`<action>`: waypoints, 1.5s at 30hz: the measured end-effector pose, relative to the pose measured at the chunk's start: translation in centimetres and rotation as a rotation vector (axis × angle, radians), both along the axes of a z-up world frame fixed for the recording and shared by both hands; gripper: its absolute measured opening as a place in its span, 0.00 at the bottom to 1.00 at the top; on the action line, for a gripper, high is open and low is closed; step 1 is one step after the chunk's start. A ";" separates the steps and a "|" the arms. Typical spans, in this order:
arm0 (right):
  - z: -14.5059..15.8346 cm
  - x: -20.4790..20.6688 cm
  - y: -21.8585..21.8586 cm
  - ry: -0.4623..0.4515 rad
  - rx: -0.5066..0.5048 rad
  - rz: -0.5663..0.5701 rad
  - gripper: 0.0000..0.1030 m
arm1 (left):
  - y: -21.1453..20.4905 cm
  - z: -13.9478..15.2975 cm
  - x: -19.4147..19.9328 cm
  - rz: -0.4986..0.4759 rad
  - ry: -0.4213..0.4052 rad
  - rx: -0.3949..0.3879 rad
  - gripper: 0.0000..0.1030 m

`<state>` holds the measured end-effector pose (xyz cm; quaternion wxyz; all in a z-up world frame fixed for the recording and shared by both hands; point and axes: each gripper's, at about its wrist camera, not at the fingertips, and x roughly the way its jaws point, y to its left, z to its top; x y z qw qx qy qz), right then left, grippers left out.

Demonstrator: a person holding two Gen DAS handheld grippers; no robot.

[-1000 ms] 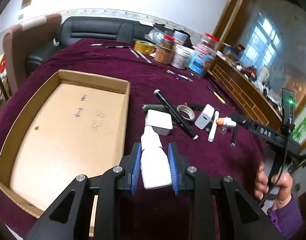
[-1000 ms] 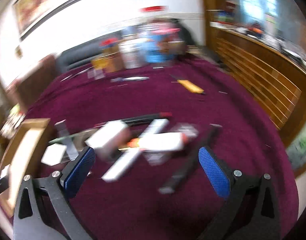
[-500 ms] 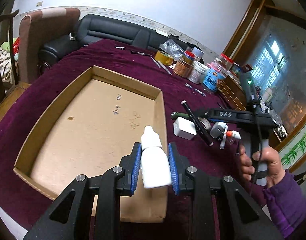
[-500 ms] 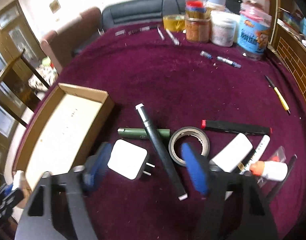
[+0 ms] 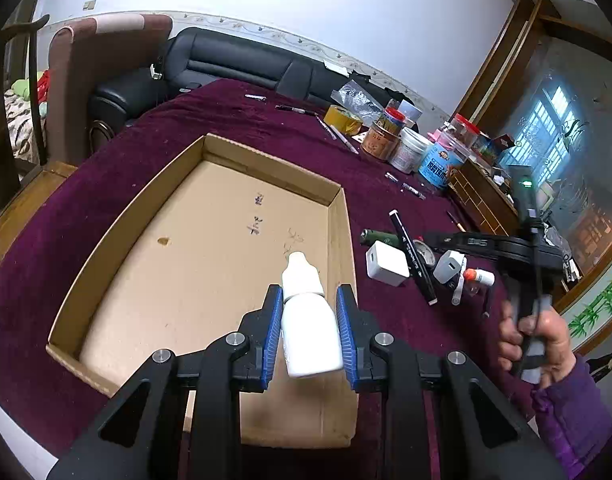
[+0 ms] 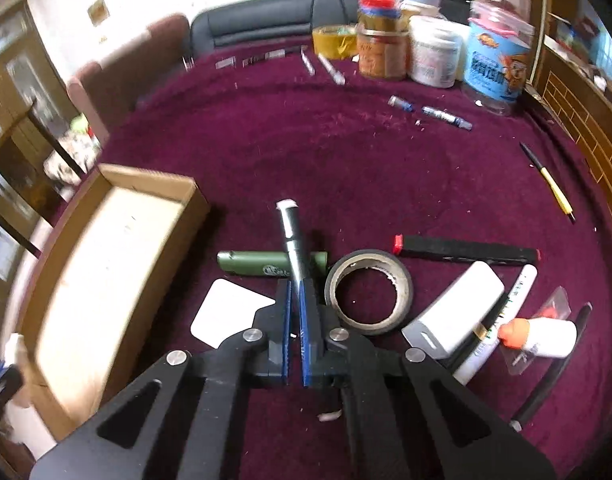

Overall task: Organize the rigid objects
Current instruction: 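Carry the dropper bottle into the cardboard tray and release it while the right gripper grasps a black marker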

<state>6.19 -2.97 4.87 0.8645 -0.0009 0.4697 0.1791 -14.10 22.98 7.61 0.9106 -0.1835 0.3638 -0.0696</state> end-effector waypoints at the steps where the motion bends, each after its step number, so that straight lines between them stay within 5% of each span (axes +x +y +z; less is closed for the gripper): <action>1: 0.5 -0.2 -0.2 -0.008 0.020 0.002 0.02 | 0.0 0.1 0.1 0.000 0.001 0.000 0.22; 5: 1.7 -0.9 0.3 -0.062 -0.016 0.031 0.05 | -0.3 -0.2 0.4 -0.005 0.015 -0.015 0.22; 7: 0.8 -0.3 0.8 -0.023 -0.036 0.053 0.17 | -0.6 -0.3 0.4 -0.007 0.019 -0.007 0.22; 12: -2.6 1.8 0.7 0.064 -0.023 0.036 0.19 | -1.1 -0.4 0.3 -0.011 0.029 0.007 0.22; 17: -3.0 2.1 1.4 0.050 -0.028 0.038 0.15 | -1.0 -0.6 0.5 -0.011 0.038 0.000 0.22; 19: -2.8 1.9 1.3 0.053 -0.021 0.041 0.02 | -0.9 -0.5 0.6 -0.009 0.038 -0.001 0.22; 24: 0.0 0.6 0.1 0.015 0.079 0.042 0.02 | 0.1 0.0 1.4 -0.008 0.037 -0.024 0.22; 27: 1.5 -0.6 1.1 -0.062 0.012 0.084 0.02 | 0.6 0.3 1.4 0.003 0.029 -0.028 0.22; 31: -0.5 -0.6 1.9 -0.023 -0.096 0.154 0.25 | 0.8 -0.3 1.2 0.008 0.038 -0.031 0.22; 36: -2.9 0.3 1.5 0.004 -0.106 0.161 0.25 | 0.8 -0.7 1.4 0.011 0.054 -0.036 0.22; 40: -3.0 2.3 0.4 0.093 0.008 0.159 0.25 | 0.7 -0.7 1.3 0.010 0.051 -0.038 0.22; 45: -3.0 2.7 1.1 0.085 -0.047 0.156 0.24 | 0.3 -1.0 1.4 -0.002 0.056 -0.036 0.22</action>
